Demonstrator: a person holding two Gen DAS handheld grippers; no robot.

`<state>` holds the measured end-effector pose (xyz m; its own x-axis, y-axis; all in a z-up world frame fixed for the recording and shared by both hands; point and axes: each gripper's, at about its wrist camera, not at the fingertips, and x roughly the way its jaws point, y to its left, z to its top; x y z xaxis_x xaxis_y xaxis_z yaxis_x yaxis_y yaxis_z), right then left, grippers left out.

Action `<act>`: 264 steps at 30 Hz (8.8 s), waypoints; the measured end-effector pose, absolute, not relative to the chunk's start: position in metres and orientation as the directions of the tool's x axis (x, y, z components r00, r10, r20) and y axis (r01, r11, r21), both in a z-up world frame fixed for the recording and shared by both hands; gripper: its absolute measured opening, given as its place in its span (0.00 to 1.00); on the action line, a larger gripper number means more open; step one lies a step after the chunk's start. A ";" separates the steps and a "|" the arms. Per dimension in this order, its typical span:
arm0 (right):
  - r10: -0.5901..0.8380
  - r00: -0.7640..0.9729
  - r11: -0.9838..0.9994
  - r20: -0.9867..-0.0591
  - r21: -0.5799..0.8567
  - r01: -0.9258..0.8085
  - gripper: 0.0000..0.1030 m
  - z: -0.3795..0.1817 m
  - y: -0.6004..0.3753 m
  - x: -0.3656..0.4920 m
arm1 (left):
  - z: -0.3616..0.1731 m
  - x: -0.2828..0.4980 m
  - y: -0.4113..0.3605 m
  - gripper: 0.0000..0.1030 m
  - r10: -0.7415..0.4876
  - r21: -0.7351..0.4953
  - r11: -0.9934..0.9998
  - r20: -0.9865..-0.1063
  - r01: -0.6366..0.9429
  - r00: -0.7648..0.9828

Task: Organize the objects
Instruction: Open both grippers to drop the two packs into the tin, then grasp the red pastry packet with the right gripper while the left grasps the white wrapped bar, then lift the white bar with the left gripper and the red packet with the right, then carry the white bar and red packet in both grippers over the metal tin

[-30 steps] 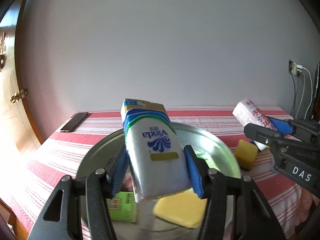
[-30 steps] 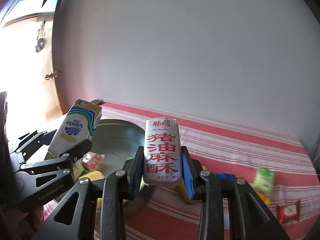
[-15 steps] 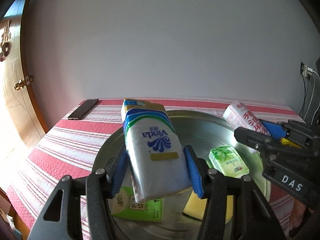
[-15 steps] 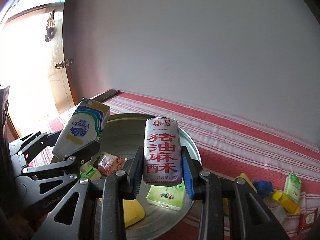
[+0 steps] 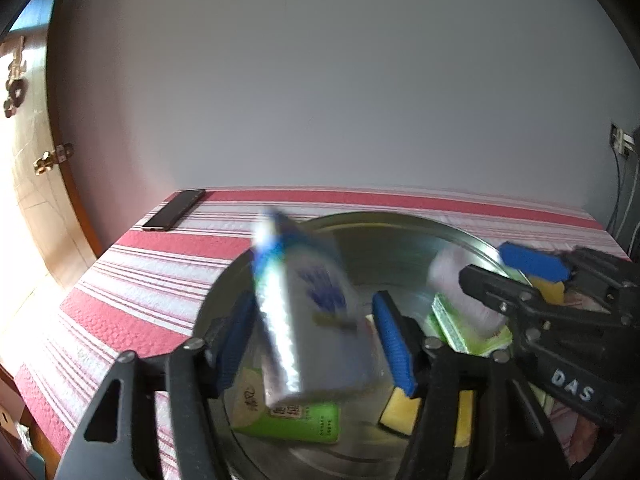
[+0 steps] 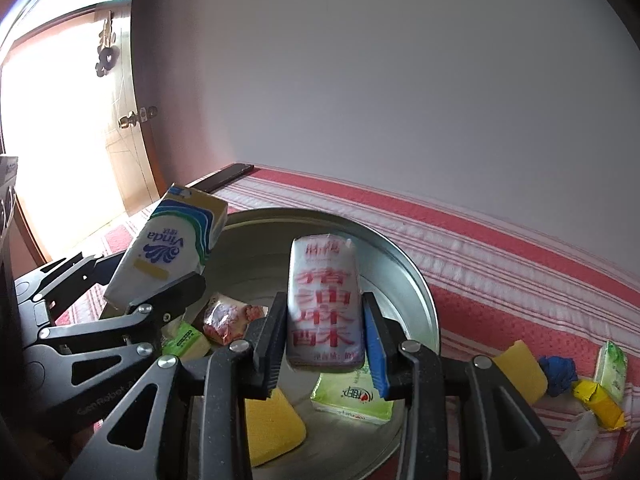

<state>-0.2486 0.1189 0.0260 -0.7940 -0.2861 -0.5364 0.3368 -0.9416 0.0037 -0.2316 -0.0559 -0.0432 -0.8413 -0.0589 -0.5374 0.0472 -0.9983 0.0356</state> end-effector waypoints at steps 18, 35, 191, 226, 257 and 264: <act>-0.151 -0.892 -0.988 -0.426 0.039 0.149 0.67 0.039 0.206 -0.206 | -0.028 -0.207 0.004 0.99 -0.041 0.081 -0.997 -0.484 0.002 -0.874; 0.255 -0.828 -0.956 -0.500 -0.003 -0.293 0.67 0.015 0.377 -0.172 | -0.035 -0.197 0.143 0.99 0.180 0.129 -0.952 -0.503 -0.279 -0.845; 0.142 -0.947 -0.989 -0.287 -0.014 -0.144 0.56 0.017 0.277 -0.161 | -0.043 -0.192 0.110 0.33 0.234 -0.028 -0.971 -0.328 -0.238 -0.915; -0.092 -0.958 -0.991 -0.272 -0.069 0.115 0.56 0.054 0.185 -0.200 | -0.036 -0.190 -0.007 0.33 0.087 -0.099 -0.994 -0.384 -0.053 -0.919; -0.196 -0.875 -0.965 -0.443 -0.069 0.251 0.56 0.027 0.126 -0.234 | -0.056 -0.214 -0.034 0.33 -0.012 -0.044 -0.998 -0.510 0.040 -0.860; -0.202 -0.863 -0.961 -0.463 -0.077 0.266 0.56 0.021 0.120 -0.234 | -0.060 -0.214 -0.033 0.33 -0.015 -0.038 -0.998 -0.525 0.041 -0.851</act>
